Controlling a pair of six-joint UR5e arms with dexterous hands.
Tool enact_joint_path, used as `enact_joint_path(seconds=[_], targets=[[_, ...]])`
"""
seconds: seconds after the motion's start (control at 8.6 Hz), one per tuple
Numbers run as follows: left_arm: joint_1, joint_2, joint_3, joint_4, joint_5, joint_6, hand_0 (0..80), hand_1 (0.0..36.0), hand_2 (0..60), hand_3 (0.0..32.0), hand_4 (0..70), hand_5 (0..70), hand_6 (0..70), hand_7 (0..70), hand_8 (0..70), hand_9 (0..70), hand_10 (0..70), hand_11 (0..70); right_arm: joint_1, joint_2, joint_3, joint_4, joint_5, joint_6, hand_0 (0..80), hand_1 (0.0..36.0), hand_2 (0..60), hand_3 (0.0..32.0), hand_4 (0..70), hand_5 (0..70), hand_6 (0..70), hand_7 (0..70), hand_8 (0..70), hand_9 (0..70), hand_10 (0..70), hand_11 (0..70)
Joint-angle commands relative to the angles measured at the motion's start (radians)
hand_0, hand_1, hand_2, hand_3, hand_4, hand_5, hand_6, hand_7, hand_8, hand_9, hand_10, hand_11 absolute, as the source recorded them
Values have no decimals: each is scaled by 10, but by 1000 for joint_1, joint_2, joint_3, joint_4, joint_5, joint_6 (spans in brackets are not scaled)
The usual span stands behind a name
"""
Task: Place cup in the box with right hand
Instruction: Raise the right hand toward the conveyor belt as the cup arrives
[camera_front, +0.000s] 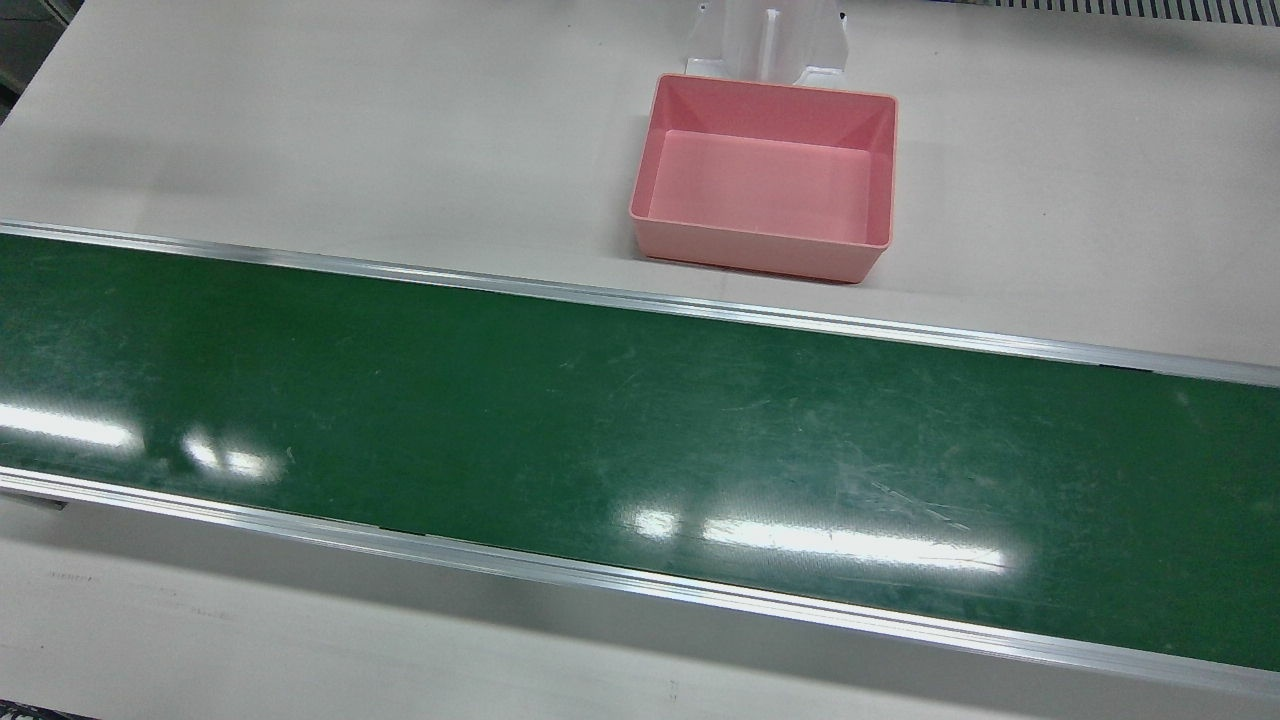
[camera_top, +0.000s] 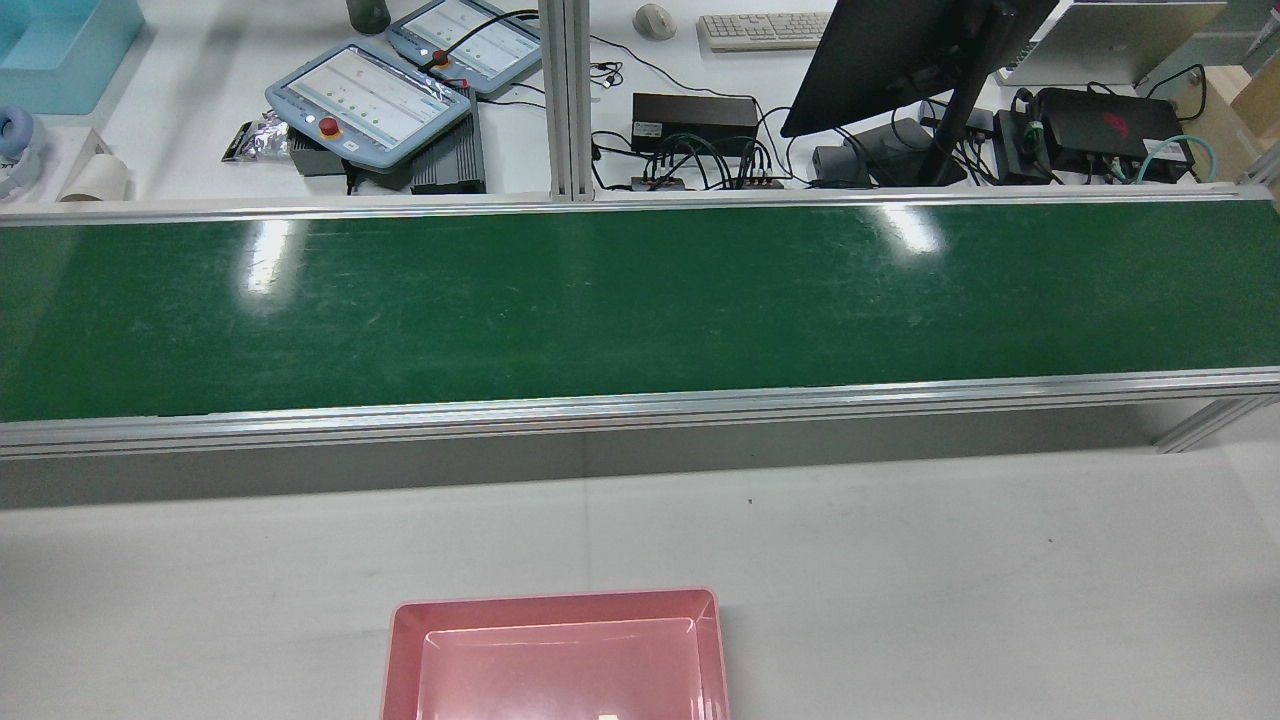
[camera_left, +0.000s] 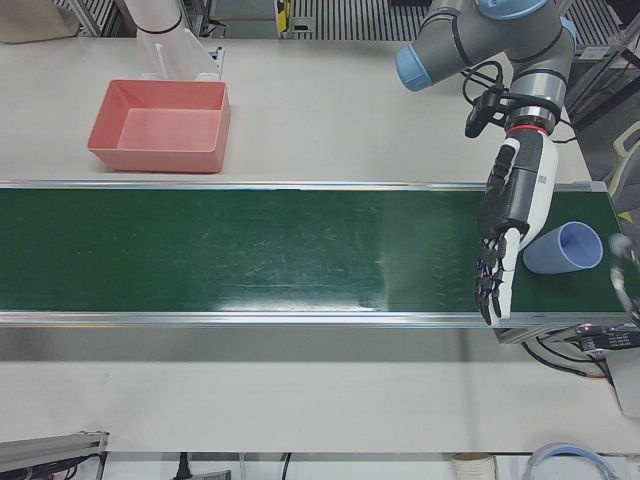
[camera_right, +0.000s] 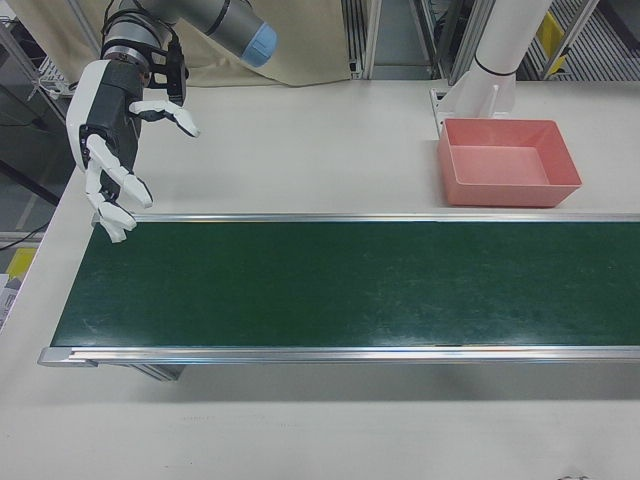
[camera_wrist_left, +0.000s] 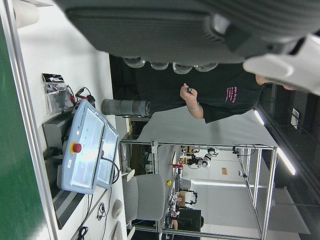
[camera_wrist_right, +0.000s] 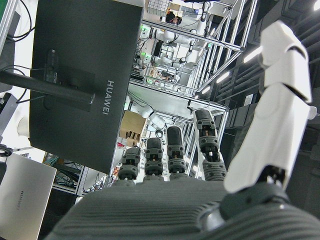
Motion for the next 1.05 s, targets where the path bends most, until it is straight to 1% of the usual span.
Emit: enact_joint_path(seconds=[0.0, 0.12, 0.23, 0.35, 0.47, 0.58, 0.7, 0.81, 0.93], targets=[[0, 1, -1, 1, 1, 0, 0, 0, 0, 0, 0, 0, 0, 0, 0, 0, 0, 0, 21, 3, -2, -2, -3, -9, 460, 134, 206, 0, 130, 49, 72, 245, 53, 126, 59, 100], [0, -1, 0, 1, 1, 0, 0, 0, 0, 0, 0, 0, 0, 0, 0, 0, 0, 0, 15, 3, -4, 21, -3, -21, 467, 86, 49, 0, 140, 41, 52, 153, 35, 89, 44, 78], [0, -1, 0, -1, -1, 0, 0, 0, 0, 0, 0, 0, 0, 0, 0, 0, 0, 0, 9, 6, -4, 58, -1, -69, 438, 72, 85, 0, 118, 31, 36, 89, 20, 56, 23, 45], [0, -1, -1, 1, 1, 0, 0, 0, 0, 0, 0, 0, 0, 0, 0, 0, 0, 0, -2, 6, -4, 61, -3, -95, 386, 77, 155, 0, 67, 28, 32, 82, 16, 51, 10, 26], [0, 1, -4, 1, -1, 0, 0, 0, 0, 0, 0, 0, 0, 0, 0, 0, 0, 0, -49, 12, -4, 61, -3, -154, 416, 64, 59, 0, 27, 32, 28, 64, 19, 52, 4, 19], [0, 1, -6, 4, -1, 0, 0, 0, 0, 0, 0, 0, 0, 0, 0, 0, 0, 0, -95, 14, -18, 61, 0, -243, 439, 29, 0, 8, 27, 28, 24, 75, 22, 57, 4, 17], [0, -2, -9, 5, 1, 0, 0, 0, 0, 0, 0, 0, 0, 0, 0, 0, 0, 0, -185, 66, -94, 70, 20, -291, 452, 49, 23, 4, 16, 34, 25, 68, 26, 62, 10, 27], [0, -2, -9, 5, -1, 0, 0, 0, 0, 0, 0, 0, 0, 0, 0, 0, 0, 0, -213, 186, -217, 72, 35, -288, 455, 76, 49, 0, 8, 40, 26, 59, 27, 63, 13, 34], [0, -2, -10, 7, 1, 0, 0, 0, 0, 0, 0, 0, 0, 0, 0, 0, 0, 0, -255, 205, -228, 72, 43, -288, 479, 73, 0, 0, 8, 45, 28, 60, 27, 61, 16, 40]])
